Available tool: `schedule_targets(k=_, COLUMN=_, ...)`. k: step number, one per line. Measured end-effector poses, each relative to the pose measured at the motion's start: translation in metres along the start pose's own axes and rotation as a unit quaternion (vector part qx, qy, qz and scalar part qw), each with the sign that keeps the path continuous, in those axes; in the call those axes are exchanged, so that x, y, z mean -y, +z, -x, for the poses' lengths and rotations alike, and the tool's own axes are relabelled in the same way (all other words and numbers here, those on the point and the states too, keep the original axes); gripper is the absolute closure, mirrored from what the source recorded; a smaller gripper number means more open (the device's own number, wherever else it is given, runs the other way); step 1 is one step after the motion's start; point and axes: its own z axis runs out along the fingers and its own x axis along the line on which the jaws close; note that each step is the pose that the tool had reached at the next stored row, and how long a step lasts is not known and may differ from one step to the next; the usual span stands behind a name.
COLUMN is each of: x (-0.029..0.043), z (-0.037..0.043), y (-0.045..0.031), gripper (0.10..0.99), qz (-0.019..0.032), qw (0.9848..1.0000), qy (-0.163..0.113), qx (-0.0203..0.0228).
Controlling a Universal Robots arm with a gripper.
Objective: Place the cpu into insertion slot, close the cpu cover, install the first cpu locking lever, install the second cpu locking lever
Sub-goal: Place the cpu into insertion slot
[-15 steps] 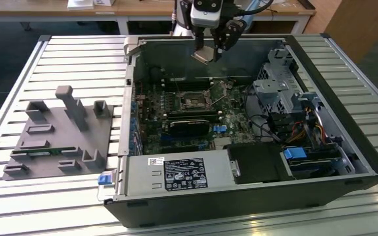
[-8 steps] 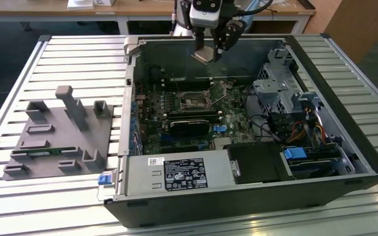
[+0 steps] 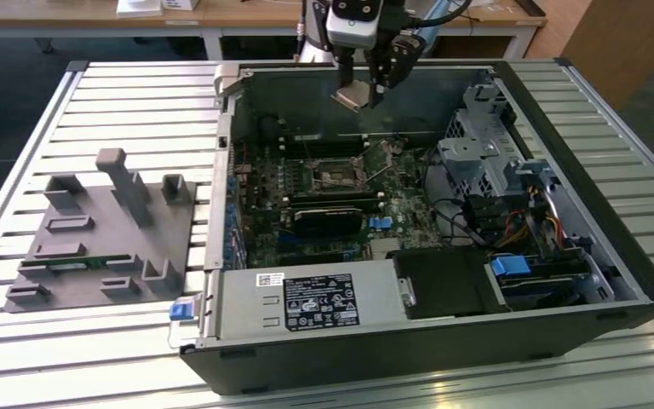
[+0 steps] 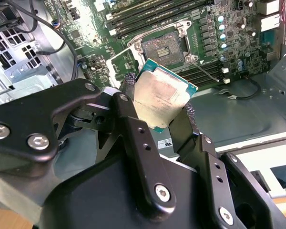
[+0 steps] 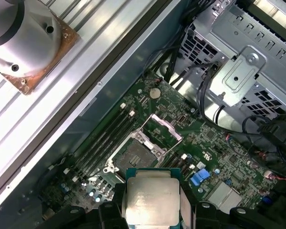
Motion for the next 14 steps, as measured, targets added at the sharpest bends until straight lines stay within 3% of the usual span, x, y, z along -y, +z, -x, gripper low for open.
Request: schedule_targets(k=14, x=0.0001, z=0.0, y=0.0006, gripper=0.549, qz=0.0003, qw=0.9999, qy=0.014, qx=0.0013)
